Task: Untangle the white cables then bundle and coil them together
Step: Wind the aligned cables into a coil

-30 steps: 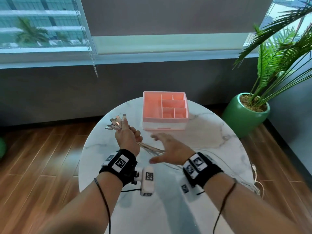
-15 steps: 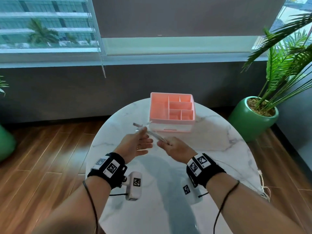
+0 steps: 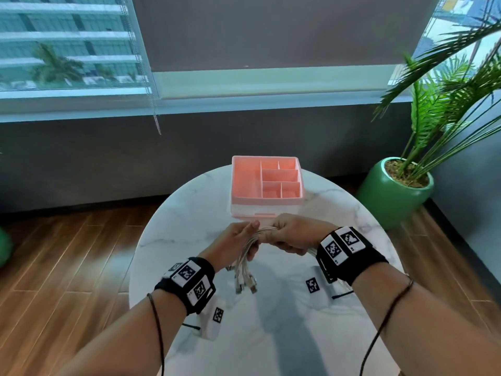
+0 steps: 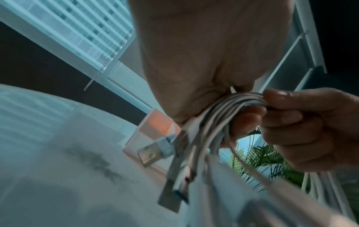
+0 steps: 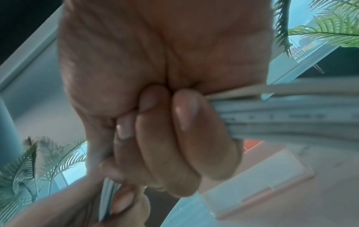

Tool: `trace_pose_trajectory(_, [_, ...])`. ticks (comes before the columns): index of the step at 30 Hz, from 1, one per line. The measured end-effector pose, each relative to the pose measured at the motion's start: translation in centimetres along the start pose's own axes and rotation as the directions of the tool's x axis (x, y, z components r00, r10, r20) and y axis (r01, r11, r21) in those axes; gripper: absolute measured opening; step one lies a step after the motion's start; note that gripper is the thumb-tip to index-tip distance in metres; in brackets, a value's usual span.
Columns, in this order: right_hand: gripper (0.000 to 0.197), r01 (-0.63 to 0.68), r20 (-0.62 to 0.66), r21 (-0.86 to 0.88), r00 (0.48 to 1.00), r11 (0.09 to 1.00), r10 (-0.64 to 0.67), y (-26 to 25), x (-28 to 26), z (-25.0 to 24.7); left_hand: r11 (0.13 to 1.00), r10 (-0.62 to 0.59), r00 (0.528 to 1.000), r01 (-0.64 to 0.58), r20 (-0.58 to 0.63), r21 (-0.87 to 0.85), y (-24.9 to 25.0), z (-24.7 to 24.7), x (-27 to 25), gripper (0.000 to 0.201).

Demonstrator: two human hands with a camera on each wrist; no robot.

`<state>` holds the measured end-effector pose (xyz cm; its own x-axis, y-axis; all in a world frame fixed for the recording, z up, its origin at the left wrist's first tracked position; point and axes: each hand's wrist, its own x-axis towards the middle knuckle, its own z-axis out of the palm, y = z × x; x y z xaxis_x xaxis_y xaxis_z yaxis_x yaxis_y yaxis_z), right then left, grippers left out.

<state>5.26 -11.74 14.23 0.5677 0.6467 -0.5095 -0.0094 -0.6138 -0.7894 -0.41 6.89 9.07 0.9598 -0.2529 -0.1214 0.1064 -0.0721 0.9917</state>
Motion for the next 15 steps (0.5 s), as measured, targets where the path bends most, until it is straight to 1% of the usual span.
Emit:
trace_pose_trajectory(2, [0.038,0.024,-0.038,-0.012,0.999,1.0,-0.024,0.0,-0.6,-0.3,0.996,-0.071,0.997,0.073,0.035,-0.057,0.0,0.6,-0.2,0.052])
trace_pose_trajectory(4, [0.039,0.056,-0.086,-0.049,0.994,0.997,-0.06,-0.1,-1.0,-0.8,0.99,-0.122,0.991,0.125,0.058,-0.069,-0.1,1.2,-0.5,0.054])
trace_pose_trajectory(7, [0.045,0.106,-0.162,-0.077,0.98,0.991,-0.118,-0.2,-1.2,-1.7,0.981,-0.163,0.983,0.171,0.079,-0.097,0.0,1.9,-1.0,0.053])
trace_pose_trajectory(9, [0.044,0.145,-0.181,-0.093,0.97,0.985,-0.16,-0.3,-1.2,-2.1,0.972,-0.181,0.98,0.191,0.078,-0.14,0.4,2.2,-1.2,0.051])
trace_pose_trajectory(12, [0.038,0.197,-0.226,-0.133,0.948,0.971,-0.224,-0.4,-1.1,-2.2,0.964,-0.19,0.981,0.195,0.046,-0.181,1.2,2.0,-1.1,0.05])
trace_pose_trajectory(15, [0.036,0.219,-0.3,-0.134,0.921,0.966,-0.25,0.7,-0.5,-1.6,0.975,-0.147,0.989,0.14,-0.03,-0.17,1.8,1.2,-0.9,0.048])
